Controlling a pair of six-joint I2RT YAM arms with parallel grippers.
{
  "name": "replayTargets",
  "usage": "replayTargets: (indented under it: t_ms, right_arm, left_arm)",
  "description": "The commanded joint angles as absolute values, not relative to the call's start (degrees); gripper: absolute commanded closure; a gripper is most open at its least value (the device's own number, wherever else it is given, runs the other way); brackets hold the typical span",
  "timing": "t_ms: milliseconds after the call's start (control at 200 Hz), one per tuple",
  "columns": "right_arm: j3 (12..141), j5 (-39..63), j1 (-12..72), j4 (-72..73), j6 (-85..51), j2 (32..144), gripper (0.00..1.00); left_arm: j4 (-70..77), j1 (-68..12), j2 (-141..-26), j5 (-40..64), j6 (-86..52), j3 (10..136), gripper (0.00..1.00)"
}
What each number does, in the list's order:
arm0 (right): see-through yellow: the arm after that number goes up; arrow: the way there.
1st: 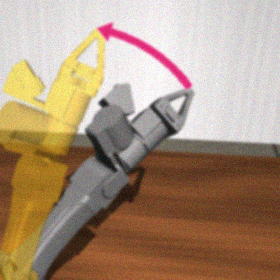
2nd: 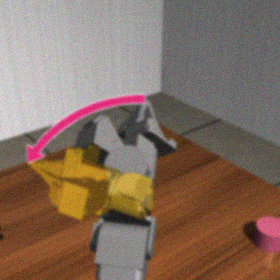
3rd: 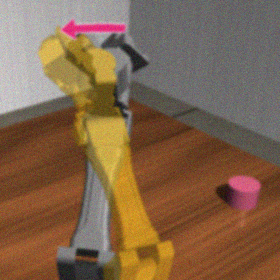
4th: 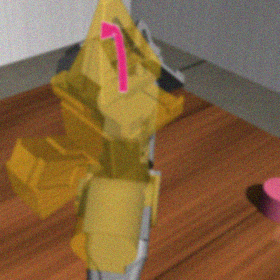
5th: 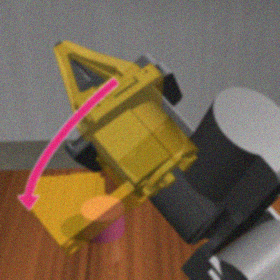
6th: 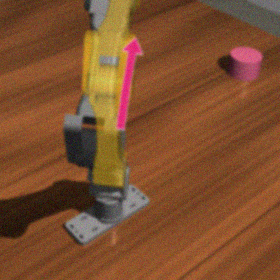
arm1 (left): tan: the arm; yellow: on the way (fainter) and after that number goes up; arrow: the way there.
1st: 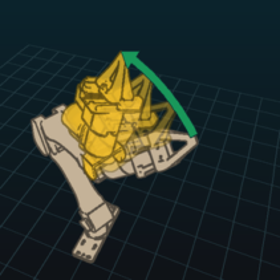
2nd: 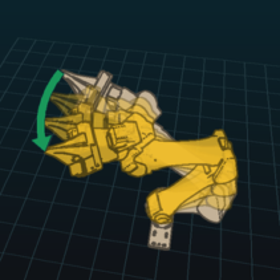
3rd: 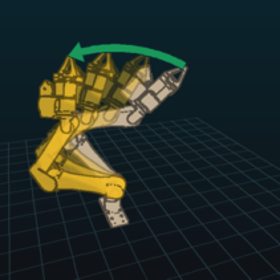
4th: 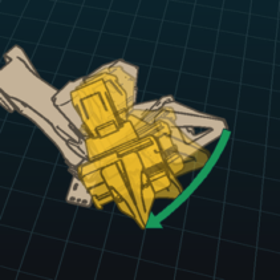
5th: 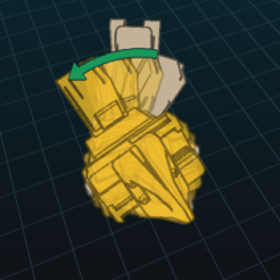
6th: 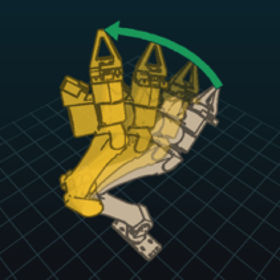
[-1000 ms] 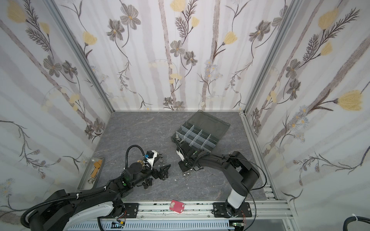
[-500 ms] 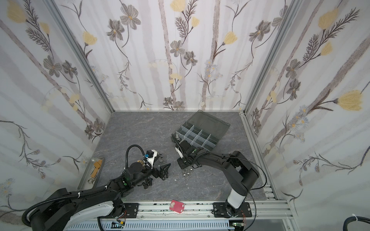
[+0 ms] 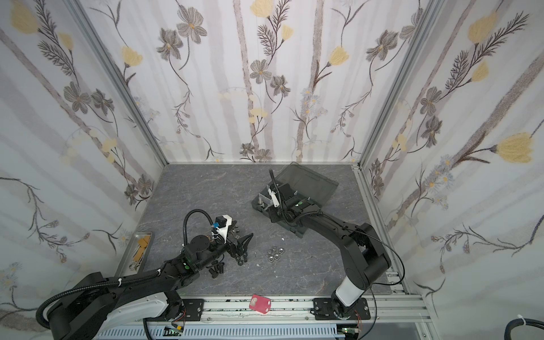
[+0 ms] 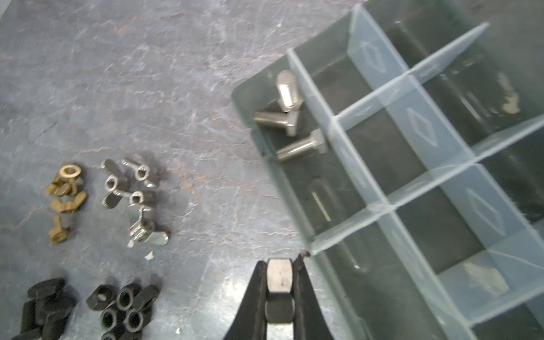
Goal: Sort the screws and nuts into containers
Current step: Place the screw into the container.
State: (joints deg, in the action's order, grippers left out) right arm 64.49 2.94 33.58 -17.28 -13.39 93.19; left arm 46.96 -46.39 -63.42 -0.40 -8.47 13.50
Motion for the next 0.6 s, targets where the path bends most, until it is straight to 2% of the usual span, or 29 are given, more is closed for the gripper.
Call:
replayTargets:
  t_ms: [0,155,315,500,595]
  right_arm:
    - [63.8,0.7,30.7,-19.8,-12.9,92.0,0.91]
    - [61.9,-2.1,27.4,-22.6,-12.6,91.8,0.90]
    - [60.1,-0.6,26.6,-21.7,-11.7,90.0,0.90]
    - [63.4,0.3,26.6,-18.8,-12.7,91.0,0.90]
    - [66.7,0.0,26.6,-18.6,-12.3,95.1,0.90]
  left_arm:
    - [51.6,-46.4,-64.6,-0.8,-6.6,14.6,0.00]
    - [52.6,-46.3,-65.7,-1.7,-5.3,14.9,0.00]
    - [53.4,-46.1,-66.2,-2.1,-5.5,14.5,0.00]
    - [54.3,-45.0,-66.3,-2.4,-7.0,14.6,0.00]
    - [55.1,-44.5,-65.9,-2.3,-7.6,14.2,0.00]
